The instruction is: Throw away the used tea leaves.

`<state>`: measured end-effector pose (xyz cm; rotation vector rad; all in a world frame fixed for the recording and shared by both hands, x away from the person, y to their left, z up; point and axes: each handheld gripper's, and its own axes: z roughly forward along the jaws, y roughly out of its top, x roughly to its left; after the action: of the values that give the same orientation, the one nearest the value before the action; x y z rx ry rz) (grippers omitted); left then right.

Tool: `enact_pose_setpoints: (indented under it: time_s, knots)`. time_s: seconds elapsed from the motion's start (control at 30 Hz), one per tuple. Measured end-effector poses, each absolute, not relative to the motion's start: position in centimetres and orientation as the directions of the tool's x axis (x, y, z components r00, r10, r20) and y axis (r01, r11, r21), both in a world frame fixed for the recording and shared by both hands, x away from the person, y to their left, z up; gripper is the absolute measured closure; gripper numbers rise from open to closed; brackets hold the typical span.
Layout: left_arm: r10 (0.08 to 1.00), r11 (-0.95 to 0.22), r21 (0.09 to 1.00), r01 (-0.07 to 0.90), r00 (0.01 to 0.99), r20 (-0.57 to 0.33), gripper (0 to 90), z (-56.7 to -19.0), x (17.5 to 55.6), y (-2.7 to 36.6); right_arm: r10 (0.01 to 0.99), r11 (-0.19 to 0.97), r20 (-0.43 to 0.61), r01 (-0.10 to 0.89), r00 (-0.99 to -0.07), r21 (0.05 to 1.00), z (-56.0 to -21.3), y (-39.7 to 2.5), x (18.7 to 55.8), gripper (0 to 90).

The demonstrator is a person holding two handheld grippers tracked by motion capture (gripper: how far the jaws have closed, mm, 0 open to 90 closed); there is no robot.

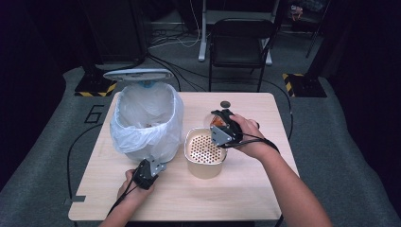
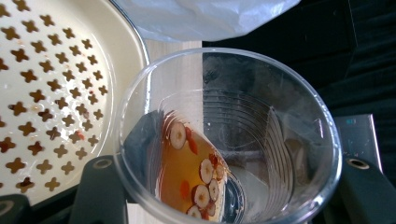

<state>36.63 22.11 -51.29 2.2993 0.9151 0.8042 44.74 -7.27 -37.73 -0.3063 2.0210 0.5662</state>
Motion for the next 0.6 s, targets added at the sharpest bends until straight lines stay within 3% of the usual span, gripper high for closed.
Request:
enact_pose_setpoints:
  time_s: [0.23, 0.4, 0.6]
  knots:
    - [0.735, -0.631, 0.652, 0.42, 0.593, 0.329, 89.7, -51.3, 36.6, 22.1, -0.081, 0.872, -0.906, -0.469, -0.416, 0.138, -38.2, -6.5, 44.0, 38.1]
    - [0.735, -0.629, 0.655, 0.418, 0.593, 0.328, 89.8, -51.3, 36.6, 22.1, -0.089, 0.878, -0.913, -0.465, -0.397, 0.116, -38.4, -6.3, 43.8, 38.2]
    - [0.732, -0.635, 0.647, 0.421, 0.596, 0.331, 89.7, -51.2, 36.6, 22.1, -0.211, 0.867, -0.936, -0.497, -0.283, -0.045, -38.8, -5.7, 43.2, 38.4]
